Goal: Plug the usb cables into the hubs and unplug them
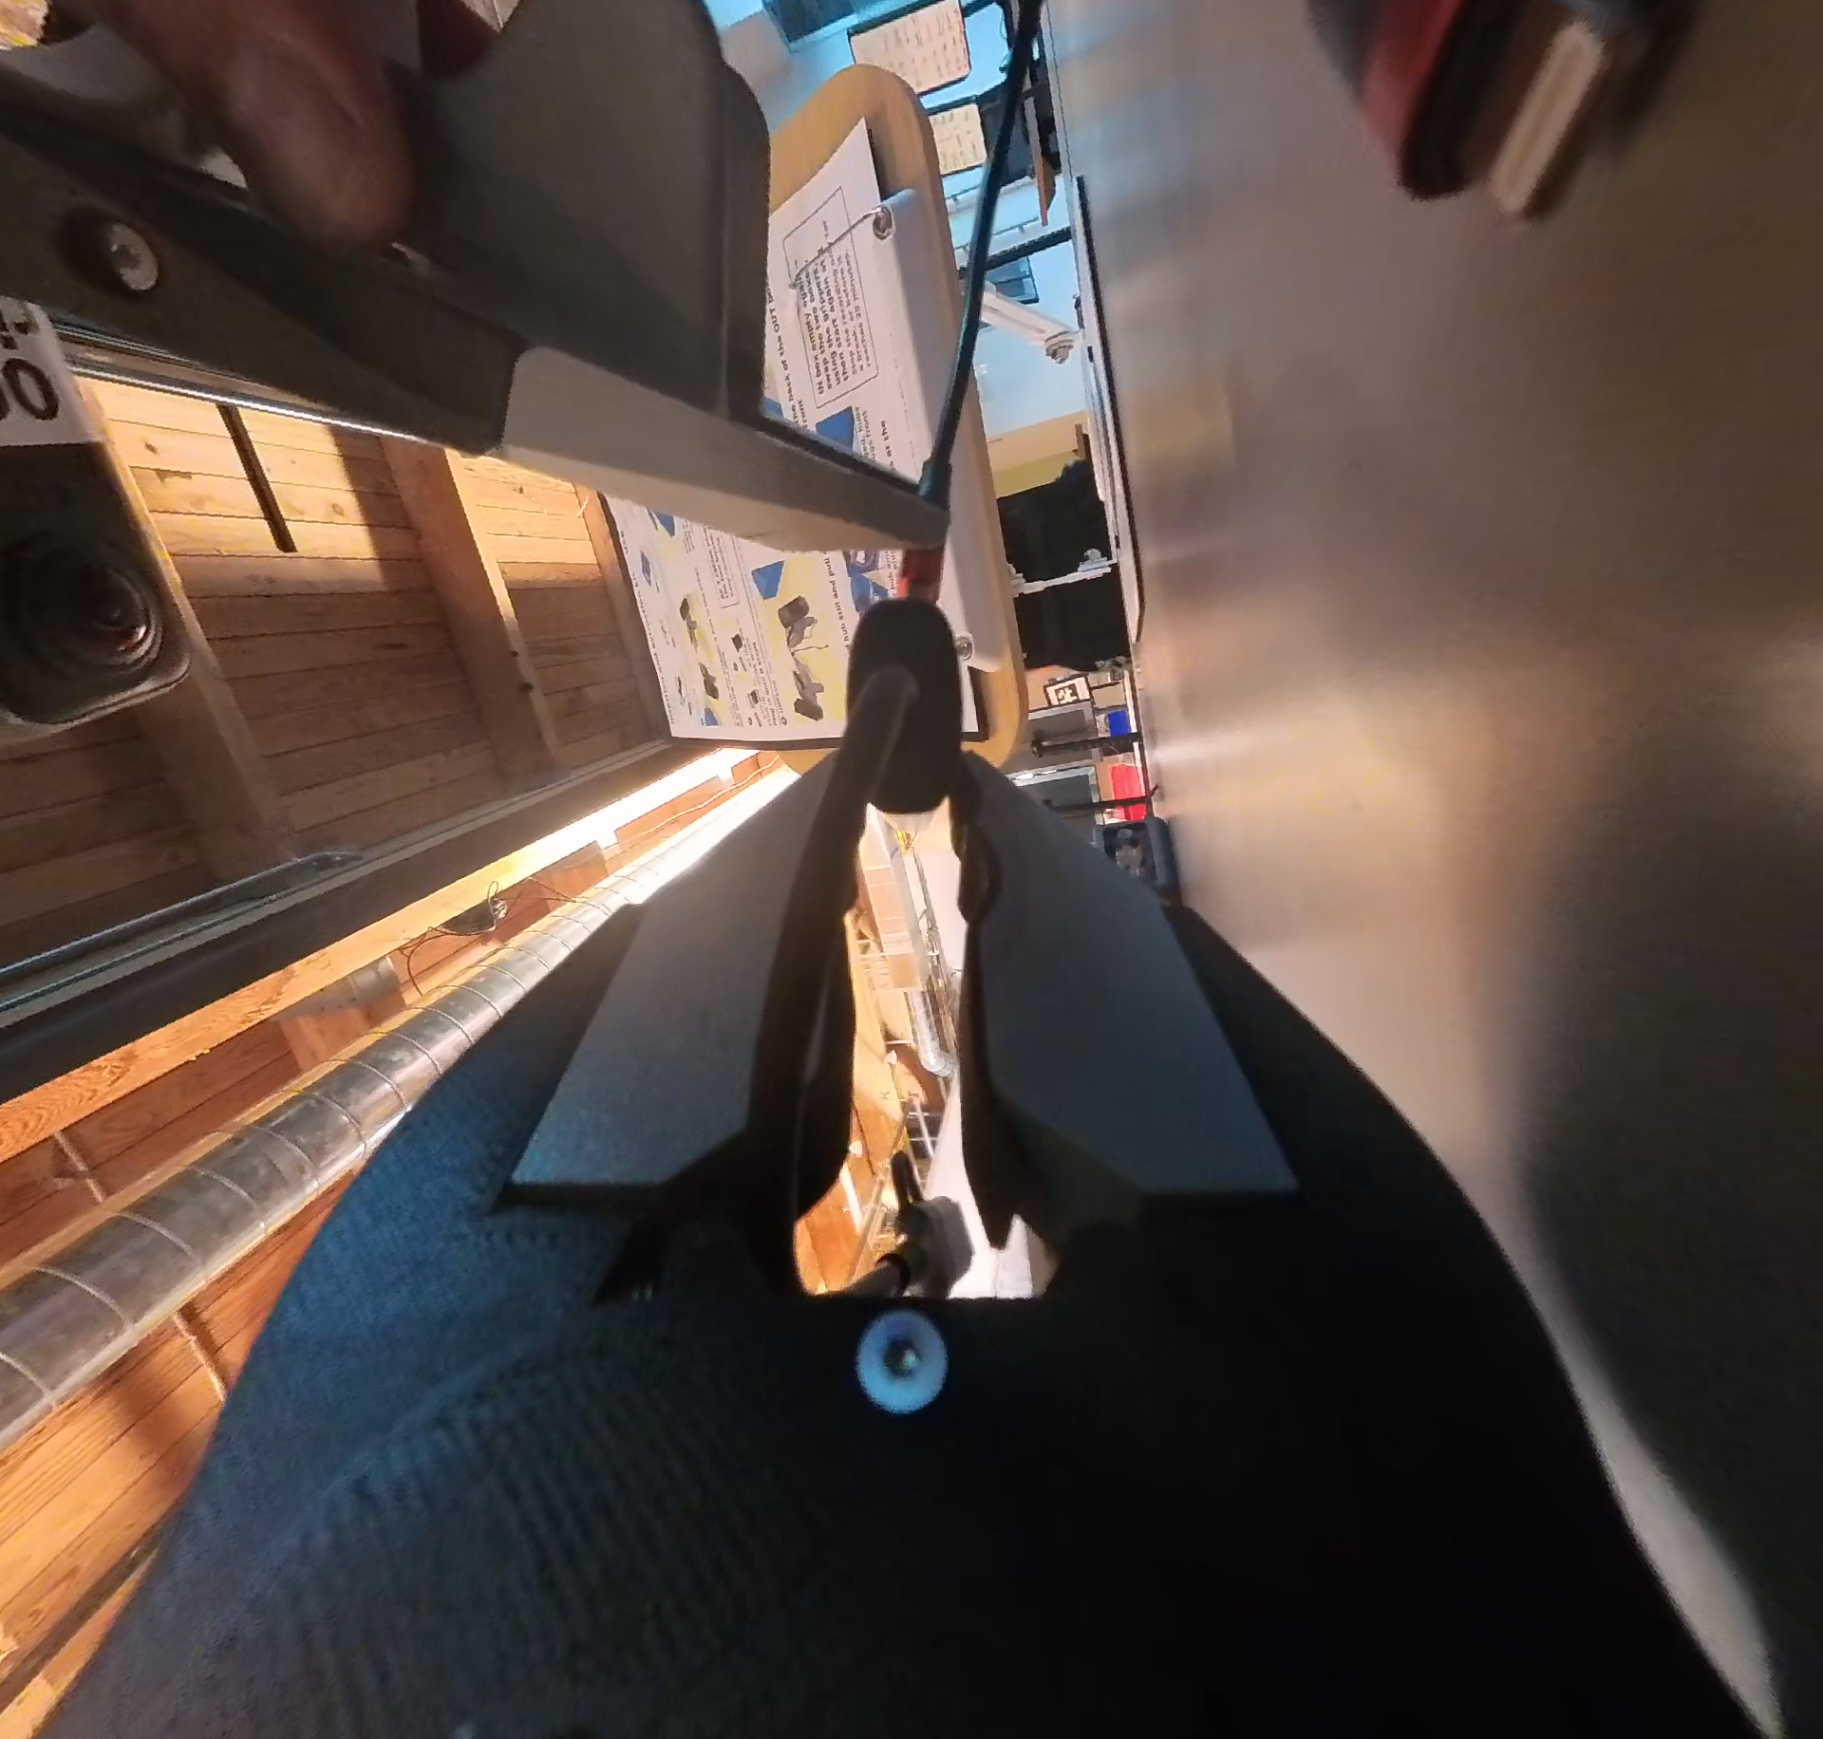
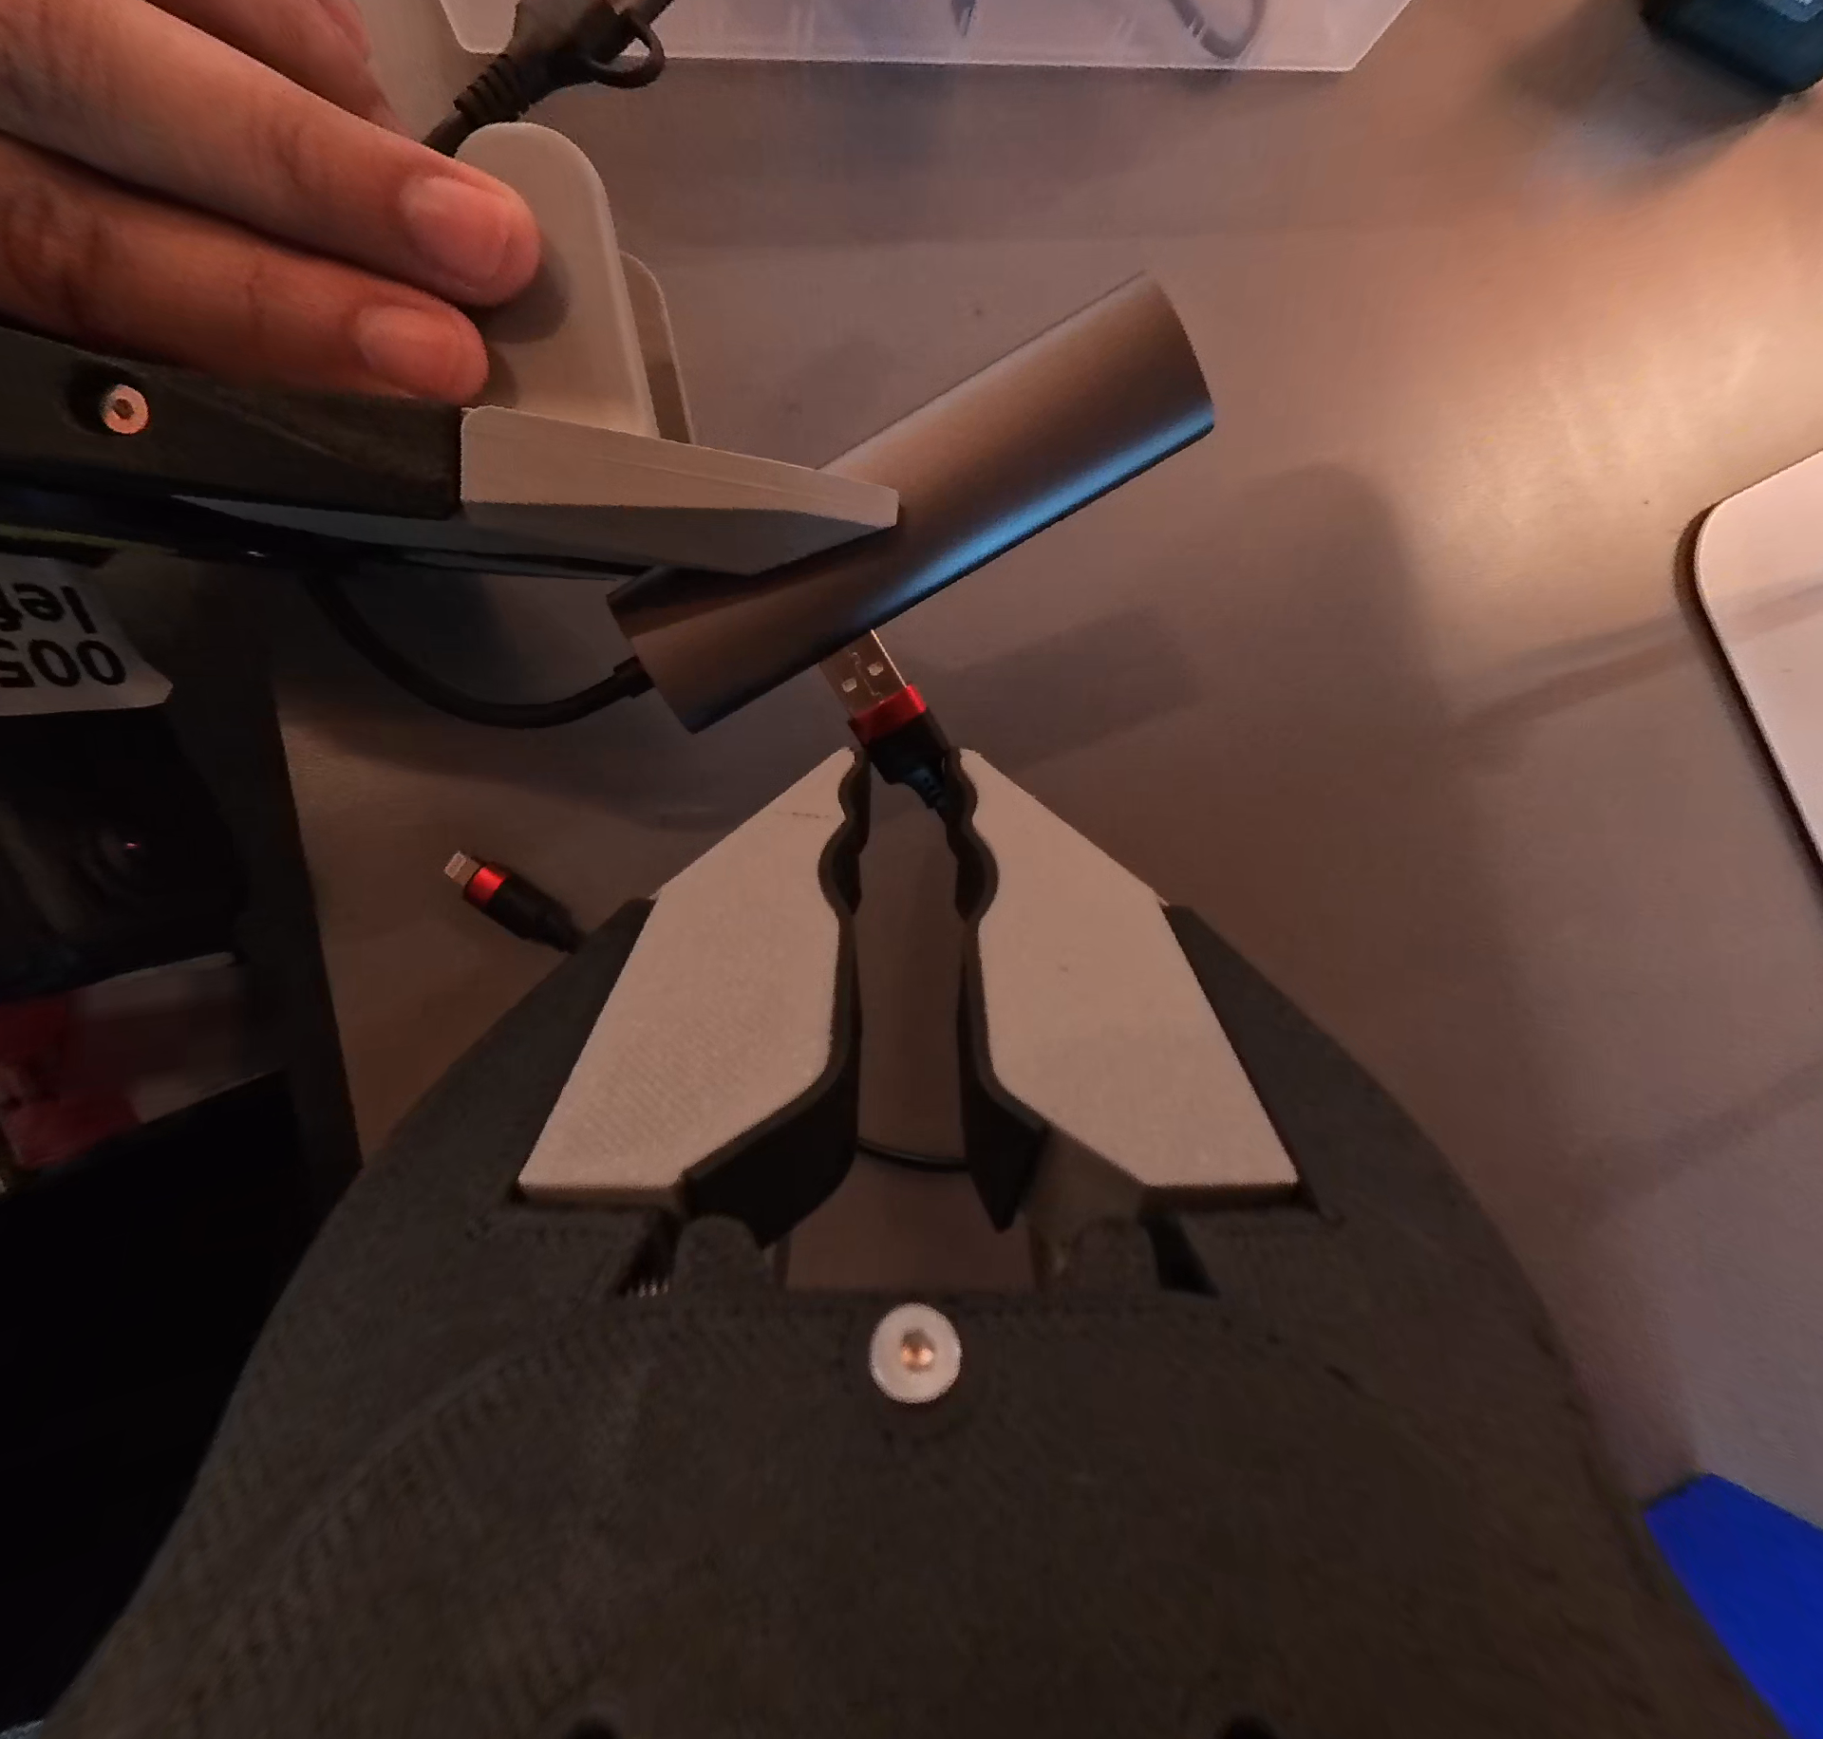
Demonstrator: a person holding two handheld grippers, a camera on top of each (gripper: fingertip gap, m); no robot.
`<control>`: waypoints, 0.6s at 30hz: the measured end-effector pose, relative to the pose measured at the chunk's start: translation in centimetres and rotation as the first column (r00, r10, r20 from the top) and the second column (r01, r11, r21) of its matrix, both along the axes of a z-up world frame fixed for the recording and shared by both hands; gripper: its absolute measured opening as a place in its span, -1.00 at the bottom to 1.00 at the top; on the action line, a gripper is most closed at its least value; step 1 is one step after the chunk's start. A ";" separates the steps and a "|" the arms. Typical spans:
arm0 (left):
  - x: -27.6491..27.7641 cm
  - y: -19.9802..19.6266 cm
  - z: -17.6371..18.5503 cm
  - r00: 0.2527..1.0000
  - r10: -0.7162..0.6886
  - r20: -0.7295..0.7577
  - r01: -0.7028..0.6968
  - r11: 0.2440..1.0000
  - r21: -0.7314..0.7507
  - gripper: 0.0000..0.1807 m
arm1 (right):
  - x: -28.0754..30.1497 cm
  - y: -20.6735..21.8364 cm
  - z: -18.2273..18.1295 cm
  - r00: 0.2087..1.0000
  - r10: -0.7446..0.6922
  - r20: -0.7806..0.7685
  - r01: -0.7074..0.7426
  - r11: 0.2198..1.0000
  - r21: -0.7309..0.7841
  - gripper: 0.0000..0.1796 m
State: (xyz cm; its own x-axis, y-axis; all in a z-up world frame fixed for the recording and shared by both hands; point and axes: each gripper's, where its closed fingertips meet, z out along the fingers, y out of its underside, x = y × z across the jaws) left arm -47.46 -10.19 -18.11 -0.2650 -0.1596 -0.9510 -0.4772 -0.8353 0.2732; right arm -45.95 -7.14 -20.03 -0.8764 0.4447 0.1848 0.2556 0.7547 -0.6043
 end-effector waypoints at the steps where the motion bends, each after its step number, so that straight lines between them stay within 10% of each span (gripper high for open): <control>1: 0.0 0.0 0.0 1.000 -0.003 0.002 0.003 1.000 0.000 -0.85 | 0.0 0.0 0.0 1.000 0.000 0.006 0.000 1.000 -0.005 -0.86; 18: 0.3 -0.1 0.2 0.999 -0.008 0.042 0.007 0.999 0.036 -0.86 | 0.5 -0.5 0.5 0.992 0.102 -0.079 -0.100 0.995 0.031 -0.87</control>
